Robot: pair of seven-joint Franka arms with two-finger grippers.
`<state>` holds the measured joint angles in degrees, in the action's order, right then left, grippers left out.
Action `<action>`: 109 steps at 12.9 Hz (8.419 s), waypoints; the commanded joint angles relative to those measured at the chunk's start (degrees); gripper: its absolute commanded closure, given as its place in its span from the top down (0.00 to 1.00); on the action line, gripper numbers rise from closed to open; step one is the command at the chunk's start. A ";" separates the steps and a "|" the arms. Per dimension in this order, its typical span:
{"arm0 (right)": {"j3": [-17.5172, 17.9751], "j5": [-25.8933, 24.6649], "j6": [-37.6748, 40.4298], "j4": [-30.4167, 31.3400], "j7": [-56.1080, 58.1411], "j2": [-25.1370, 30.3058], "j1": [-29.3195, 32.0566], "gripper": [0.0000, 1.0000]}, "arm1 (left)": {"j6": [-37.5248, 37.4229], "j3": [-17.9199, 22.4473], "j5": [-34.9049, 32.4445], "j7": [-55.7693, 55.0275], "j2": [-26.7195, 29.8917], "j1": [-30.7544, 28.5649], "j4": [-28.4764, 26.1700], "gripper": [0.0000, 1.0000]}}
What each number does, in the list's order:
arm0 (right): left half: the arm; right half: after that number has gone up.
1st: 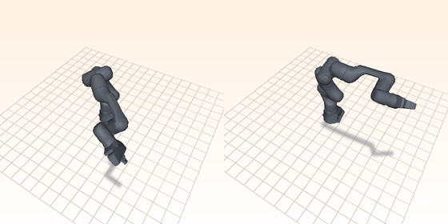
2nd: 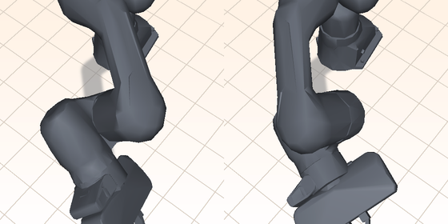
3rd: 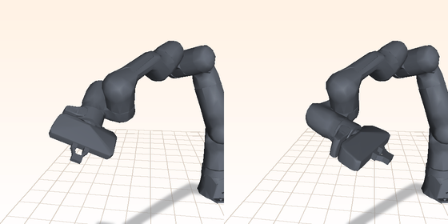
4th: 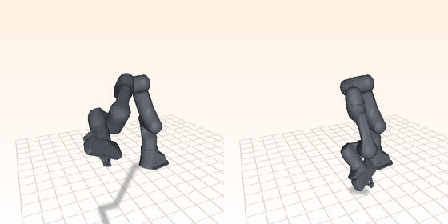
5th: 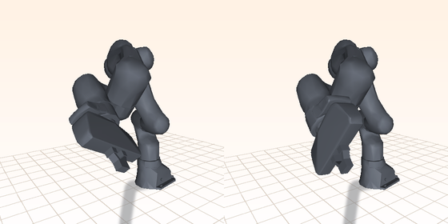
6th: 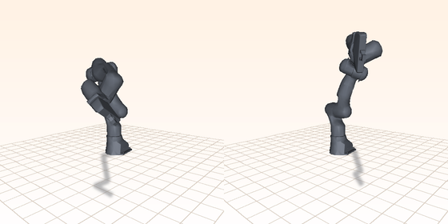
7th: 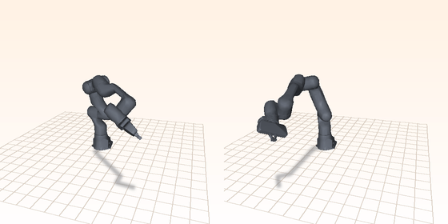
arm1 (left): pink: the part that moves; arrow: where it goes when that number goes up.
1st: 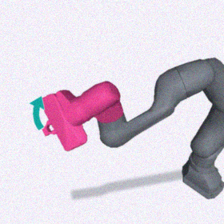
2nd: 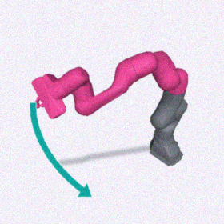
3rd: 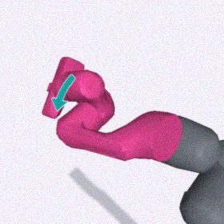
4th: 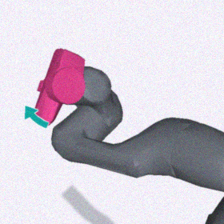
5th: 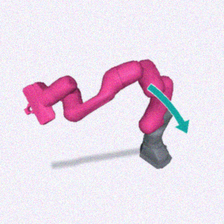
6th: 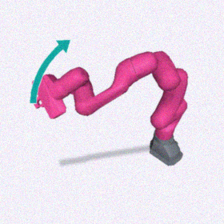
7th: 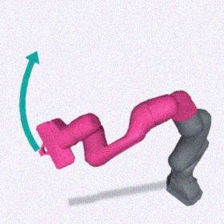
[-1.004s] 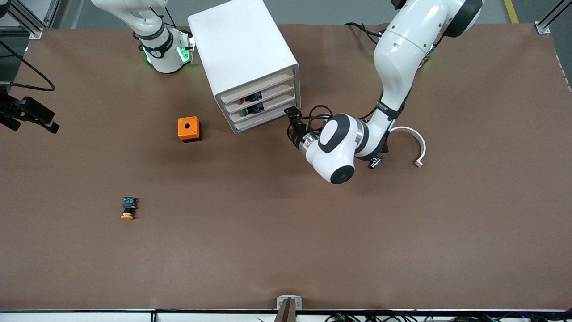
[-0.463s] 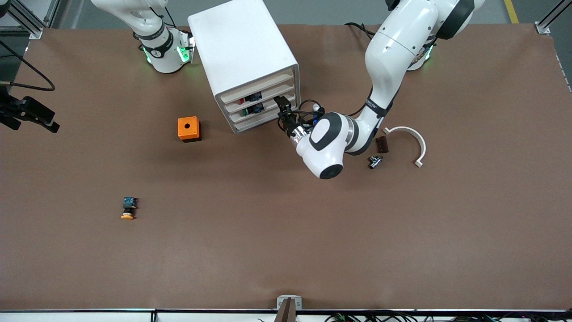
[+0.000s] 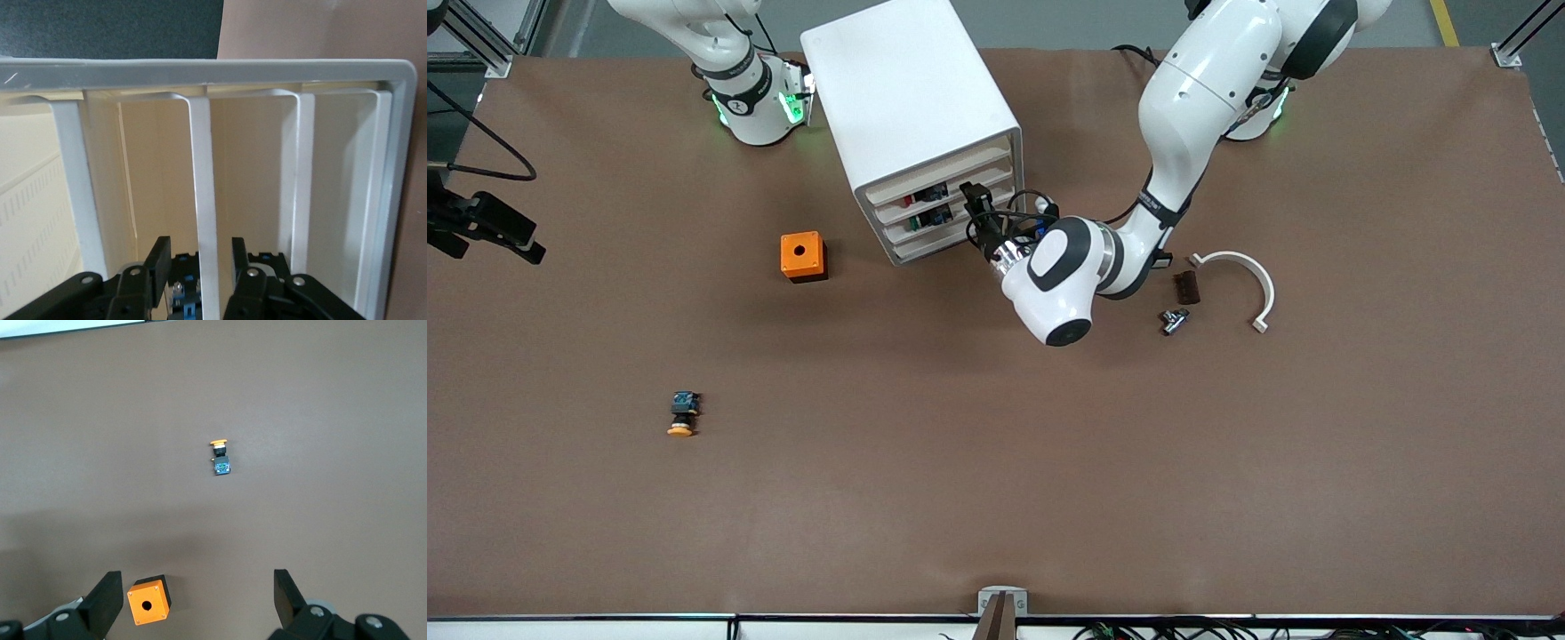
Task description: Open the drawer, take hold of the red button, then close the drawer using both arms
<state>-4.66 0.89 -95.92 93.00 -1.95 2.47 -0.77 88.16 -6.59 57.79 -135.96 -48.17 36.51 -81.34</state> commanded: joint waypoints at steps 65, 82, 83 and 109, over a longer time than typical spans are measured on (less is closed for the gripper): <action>46.75 -16.27 -23.29 8.09 -112.35 -25.23 -8.38 0.01 | -1.41 19.17 -55.42 106.87 27.43 -12.69 7.68 1.00; 17.50 -12.24 -20.51 0.86 -23.39 -30.85 -0.64 0.01 | 18.89 8.54 -48.59 102.33 8.09 -3.82 5.50 1.00; 16.79 -10.57 -21.84 0.86 -20.40 -32.16 0.23 0.01 | 18.98 7.22 -47.95 99.34 8.09 -2.77 5.31 1.00; 10.98 -3.61 -33.03 0.95 -5.35 -40.63 3.94 1.00 | 15.91 -7.64 -42.67 67.42 7.39 8.13 2.06 1.00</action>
<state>6.11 -3.63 -131.72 94.41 -8.45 -40.71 3.28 104.28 -14.05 13.88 -66.65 -41.38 43.79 -78.74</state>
